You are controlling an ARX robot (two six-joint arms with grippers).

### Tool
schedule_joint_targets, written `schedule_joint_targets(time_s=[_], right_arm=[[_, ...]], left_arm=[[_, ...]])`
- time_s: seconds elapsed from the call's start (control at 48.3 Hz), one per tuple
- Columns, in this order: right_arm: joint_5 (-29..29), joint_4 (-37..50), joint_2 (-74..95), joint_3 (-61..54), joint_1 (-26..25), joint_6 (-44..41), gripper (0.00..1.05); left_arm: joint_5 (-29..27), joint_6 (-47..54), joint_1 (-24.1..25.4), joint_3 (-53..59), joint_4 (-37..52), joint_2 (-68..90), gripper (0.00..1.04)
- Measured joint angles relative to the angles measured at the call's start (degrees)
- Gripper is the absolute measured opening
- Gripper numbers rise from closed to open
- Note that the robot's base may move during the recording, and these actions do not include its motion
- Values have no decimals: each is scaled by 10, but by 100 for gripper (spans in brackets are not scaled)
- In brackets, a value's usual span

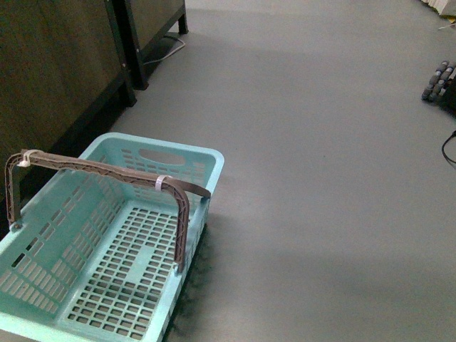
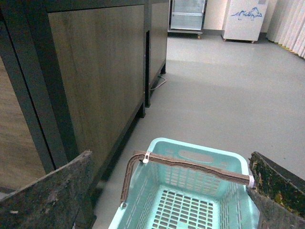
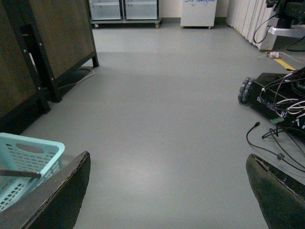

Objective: Pick lemon and mango into basket

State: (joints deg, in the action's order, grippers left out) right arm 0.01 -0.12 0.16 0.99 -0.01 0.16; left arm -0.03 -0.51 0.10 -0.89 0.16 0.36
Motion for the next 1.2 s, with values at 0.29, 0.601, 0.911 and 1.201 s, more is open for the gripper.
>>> schedule_joint_targets(time_s=[0.29,0.601,0.911,1.201], right_arm=[[0,0,0,0,0,0,96],[0,0,0,0,0,0,96],[0,0,0,0,0,0,96],[0,0,0,0,0,0,96]], left_arm=[[0,0,0,0,0,0,98],[0,0,0,0,0,0,98],[-16,-273,-64,-79,-57,231,98],[10,-550,-52,-161,217,572,98]])
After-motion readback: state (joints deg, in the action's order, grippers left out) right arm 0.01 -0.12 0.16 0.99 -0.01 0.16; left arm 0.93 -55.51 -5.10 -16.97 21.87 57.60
